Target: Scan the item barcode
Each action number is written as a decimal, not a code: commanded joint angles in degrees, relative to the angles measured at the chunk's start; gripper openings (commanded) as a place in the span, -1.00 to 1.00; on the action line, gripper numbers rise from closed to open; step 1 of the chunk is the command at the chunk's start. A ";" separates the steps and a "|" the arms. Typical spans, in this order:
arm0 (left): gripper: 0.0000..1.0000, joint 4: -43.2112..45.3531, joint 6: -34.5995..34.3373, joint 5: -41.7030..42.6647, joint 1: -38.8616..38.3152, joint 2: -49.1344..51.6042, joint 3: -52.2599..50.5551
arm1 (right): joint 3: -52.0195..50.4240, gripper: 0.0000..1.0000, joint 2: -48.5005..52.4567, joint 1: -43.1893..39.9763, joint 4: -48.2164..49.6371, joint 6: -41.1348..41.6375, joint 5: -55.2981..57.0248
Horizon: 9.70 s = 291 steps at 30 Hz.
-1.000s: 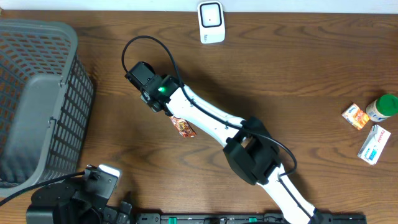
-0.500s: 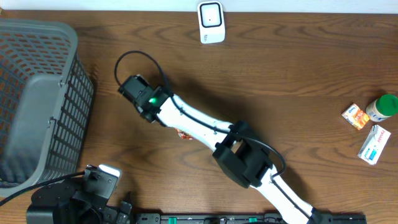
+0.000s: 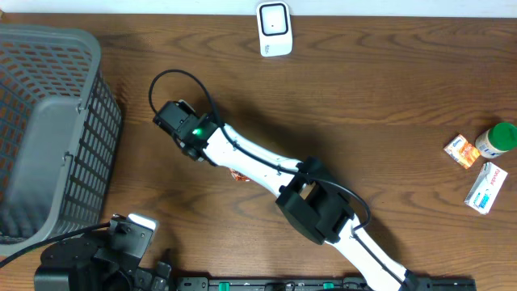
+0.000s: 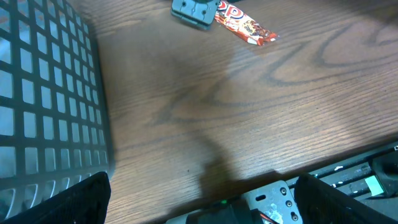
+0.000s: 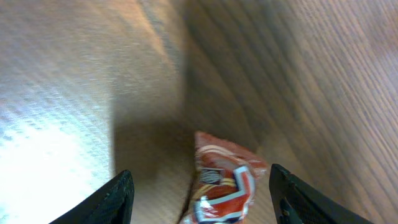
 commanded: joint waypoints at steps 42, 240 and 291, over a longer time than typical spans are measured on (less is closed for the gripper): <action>0.89 -0.13 0.33 -0.17 -0.17 -0.20 0.37 | 16.63 0.99 5.64 -23.69 -27.39 -7.52 -66.38; 0.89 -0.13 0.33 -0.17 -0.17 -0.20 0.37 | -17.90 -0.17 6.45 -13.53 -24.11 -10.21 -48.24; 0.89 -0.13 0.33 -0.17 -0.17 -0.20 0.37 | -2.47 0.43 -0.31 -16.87 -25.44 4.39 -41.81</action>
